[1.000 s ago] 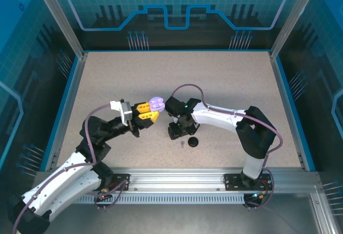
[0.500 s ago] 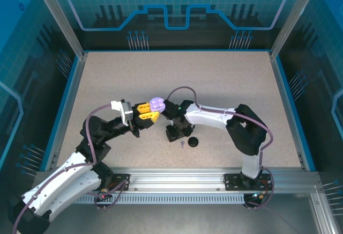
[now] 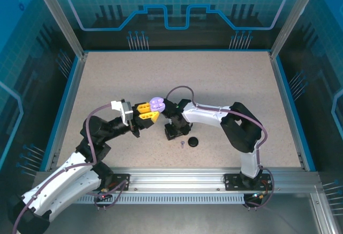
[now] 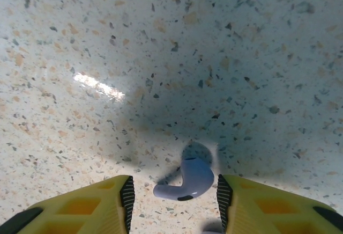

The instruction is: Insert the wireless bluetooth earbuds into the charging case

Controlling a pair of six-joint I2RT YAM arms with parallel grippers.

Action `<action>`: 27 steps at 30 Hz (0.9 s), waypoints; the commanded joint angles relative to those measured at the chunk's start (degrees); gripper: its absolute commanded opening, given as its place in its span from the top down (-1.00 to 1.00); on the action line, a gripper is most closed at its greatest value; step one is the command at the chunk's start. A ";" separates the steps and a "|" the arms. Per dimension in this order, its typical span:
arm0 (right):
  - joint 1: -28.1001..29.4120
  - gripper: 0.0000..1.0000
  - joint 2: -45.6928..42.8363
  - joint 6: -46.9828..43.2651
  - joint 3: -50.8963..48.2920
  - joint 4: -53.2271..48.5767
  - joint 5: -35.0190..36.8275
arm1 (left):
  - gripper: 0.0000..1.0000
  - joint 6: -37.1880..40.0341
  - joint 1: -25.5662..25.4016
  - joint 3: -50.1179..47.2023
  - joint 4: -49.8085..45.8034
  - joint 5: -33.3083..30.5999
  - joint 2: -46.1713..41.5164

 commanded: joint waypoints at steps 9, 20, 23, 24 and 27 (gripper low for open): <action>-0.10 0.09 2.80 0.05 2.28 0.57 -1.65 | 0.73 1.11 -0.42 0.03 -0.55 -1.40 -0.95; 0.10 0.16 4.29 -1.05 4.83 -0.74 -1.32 | 0.73 1.09 -0.35 0.14 -0.83 -1.54 -1.00; 0.24 0.17 4.87 -1.27 5.28 -1.53 -1.06 | 0.73 1.09 -0.37 0.12 -0.84 -1.54 -0.94; 0.32 0.17 5.06 -1.40 5.44 -1.90 -0.96 | 0.73 1.03 -0.42 0.13 -0.84 -1.54 -0.99; 0.51 0.19 5.49 -1.74 5.82 -2.88 -0.19 | 0.73 1.07 -0.42 0.14 -0.93 -1.64 -0.94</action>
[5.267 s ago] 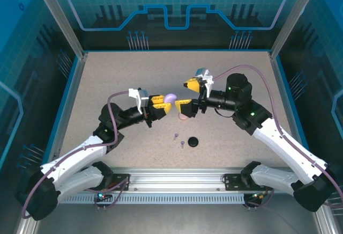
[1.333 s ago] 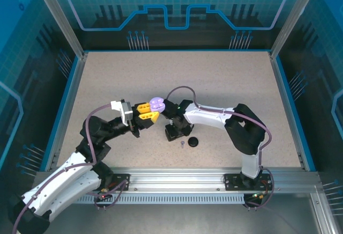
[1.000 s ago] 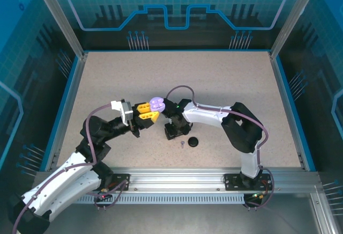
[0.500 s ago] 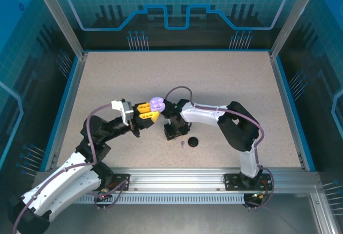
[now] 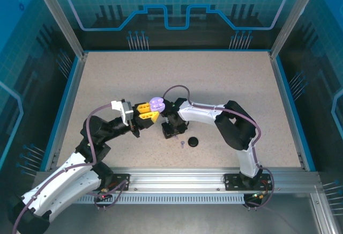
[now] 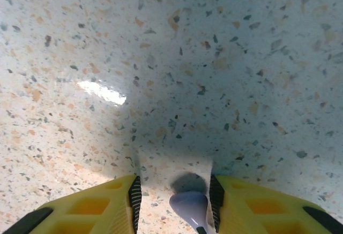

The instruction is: Insert the wireless bluetooth earbuds into the charging case

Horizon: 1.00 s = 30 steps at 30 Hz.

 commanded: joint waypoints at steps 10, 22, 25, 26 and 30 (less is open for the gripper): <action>1.47 0.27 3.78 -2.30 3.79 -6.39 1.82 | 0.73 1.04 -0.38 0.16 0.14 -1.18 -0.61; 2.39 0.33 4.90 -3.52 4.41 -9.85 3.77 | 0.73 1.02 -0.42 0.20 0.05 -1.27 -0.62; 2.83 0.34 5.45 -3.76 5.09 -11.00 4.20 | 0.73 0.94 -0.37 0.36 -0.03 -1.25 -0.60; 2.94 0.34 5.54 -3.89 5.17 -11.38 4.46 | 0.73 0.95 -0.36 0.42 -0.10 -1.29 -0.63; 3.10 0.37 5.41 -4.01 4.91 -12.15 5.15 | 0.73 1.10 -0.39 0.49 -0.21 -1.25 -0.67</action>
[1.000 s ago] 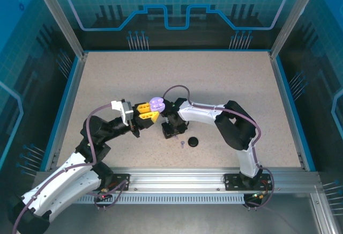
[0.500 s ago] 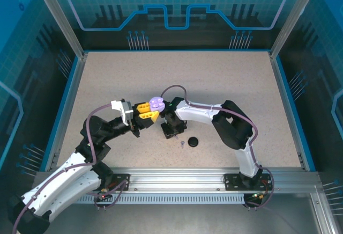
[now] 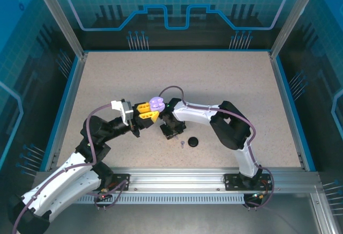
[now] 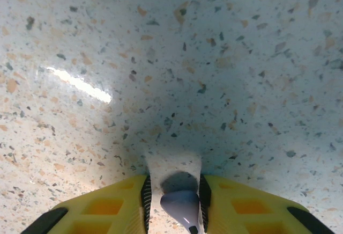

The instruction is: Insert the wireless bluetooth earbuds into the charging case

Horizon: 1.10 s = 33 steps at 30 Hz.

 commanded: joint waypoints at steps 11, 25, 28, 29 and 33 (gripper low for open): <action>1.15 0.47 1.68 -0.59 -0.92 -5.86 0.43 | 0.73 1.11 -0.36 0.90 -0.56 -0.89 -0.67; -1.28 0.53 -8.89 0.28 -6.97 0.42 0.05 | 0.73 0.83 -0.41 0.74 -0.57 -0.99 -0.67; -2.86 0.53 -14.69 0.27 -10.35 3.84 -0.49 | 0.73 0.62 -0.42 0.56 -0.15 -1.22 -0.38; -3.57 0.53 -17.05 0.22 -11.49 5.21 -0.80 | 0.73 0.50 -0.35 0.47 0.00 -1.24 -0.26; -6.58 0.53 -27.39 -0.27 -15.59 10.27 -1.93 | 0.73 0.13 -0.40 0.14 1.41 -1.27 0.94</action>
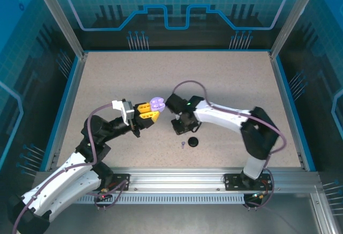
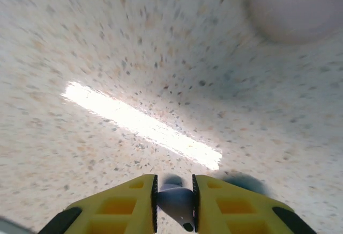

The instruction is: Insert the wireless bluetooth earbuds into the charging case

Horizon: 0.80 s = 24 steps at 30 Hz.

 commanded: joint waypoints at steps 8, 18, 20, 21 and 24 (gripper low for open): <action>-8.64 0.52 -26.08 -3.98 -5.14 13.03 -9.78 | 0.73 -1.01 -0.50 -0.06 7.02 -0.40 4.98; -11.12 0.52 -36.37 -5.12 -2.40 21.44 -21.14 | 0.74 -1.66 -0.47 0.38 11.47 0.23 9.81; -10.70 0.52 -36.61 -4.67 -1.58 23.02 -22.73 | 0.74 -1.90 -0.50 0.55 11.99 0.50 10.52; -10.23 0.52 -36.60 -4.69 -0.86 23.29 -22.96 | 0.74 -2.01 -0.51 0.66 12.38 0.57 10.92; -8.42 0.52 -36.35 -5.35 0.98 24.38 -23.20 | 0.74 -2.17 -0.50 0.60 12.96 0.76 11.70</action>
